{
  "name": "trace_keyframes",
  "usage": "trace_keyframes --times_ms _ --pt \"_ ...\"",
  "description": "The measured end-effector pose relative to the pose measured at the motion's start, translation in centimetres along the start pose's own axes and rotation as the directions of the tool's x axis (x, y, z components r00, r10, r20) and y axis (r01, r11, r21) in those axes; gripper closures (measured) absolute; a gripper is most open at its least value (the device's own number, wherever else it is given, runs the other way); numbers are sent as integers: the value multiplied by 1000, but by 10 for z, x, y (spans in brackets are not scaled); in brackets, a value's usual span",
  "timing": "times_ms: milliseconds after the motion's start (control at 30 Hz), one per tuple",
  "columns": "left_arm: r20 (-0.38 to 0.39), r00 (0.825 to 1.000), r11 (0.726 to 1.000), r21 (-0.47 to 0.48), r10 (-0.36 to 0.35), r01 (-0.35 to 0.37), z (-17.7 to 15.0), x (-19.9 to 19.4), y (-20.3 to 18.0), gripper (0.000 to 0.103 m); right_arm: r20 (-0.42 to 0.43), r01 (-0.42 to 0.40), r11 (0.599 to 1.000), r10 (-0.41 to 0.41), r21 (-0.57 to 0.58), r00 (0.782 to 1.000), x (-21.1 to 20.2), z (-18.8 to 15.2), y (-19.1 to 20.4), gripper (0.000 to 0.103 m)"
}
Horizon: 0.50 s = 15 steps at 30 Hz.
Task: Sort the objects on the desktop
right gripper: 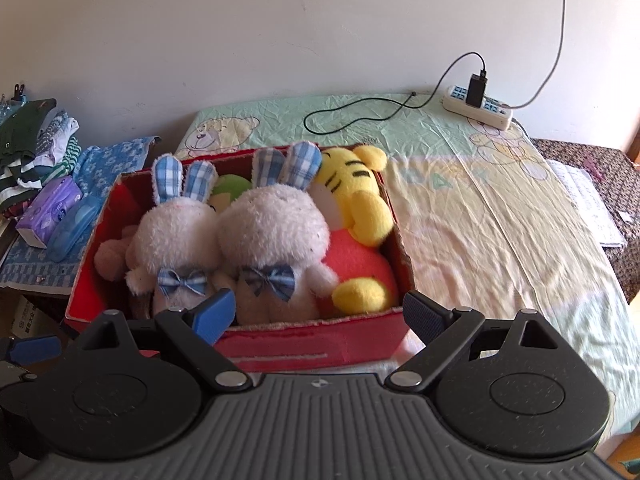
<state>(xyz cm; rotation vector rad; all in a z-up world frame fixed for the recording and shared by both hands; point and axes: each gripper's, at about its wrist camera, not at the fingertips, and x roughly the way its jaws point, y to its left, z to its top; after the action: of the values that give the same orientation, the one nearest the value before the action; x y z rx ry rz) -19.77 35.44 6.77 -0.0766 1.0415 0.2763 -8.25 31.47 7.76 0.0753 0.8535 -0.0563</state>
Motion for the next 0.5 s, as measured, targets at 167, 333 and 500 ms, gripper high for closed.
trace_keyframes --times_ms 167,333,500 --pt "-9 1000 1000 0 10 -10 -8 2 -4 3 -26 3 1000 -3 1 1000 2 -12 -4 10" --pt "-17 999 999 -25 34 -35 -13 4 -6 3 -46 -20 1000 18 -25 999 7 -16 -5 10" --pt "-12 998 997 -41 57 -58 -13 3 -10 3 -48 -40 998 39 -39 998 9 -14 -10 10"
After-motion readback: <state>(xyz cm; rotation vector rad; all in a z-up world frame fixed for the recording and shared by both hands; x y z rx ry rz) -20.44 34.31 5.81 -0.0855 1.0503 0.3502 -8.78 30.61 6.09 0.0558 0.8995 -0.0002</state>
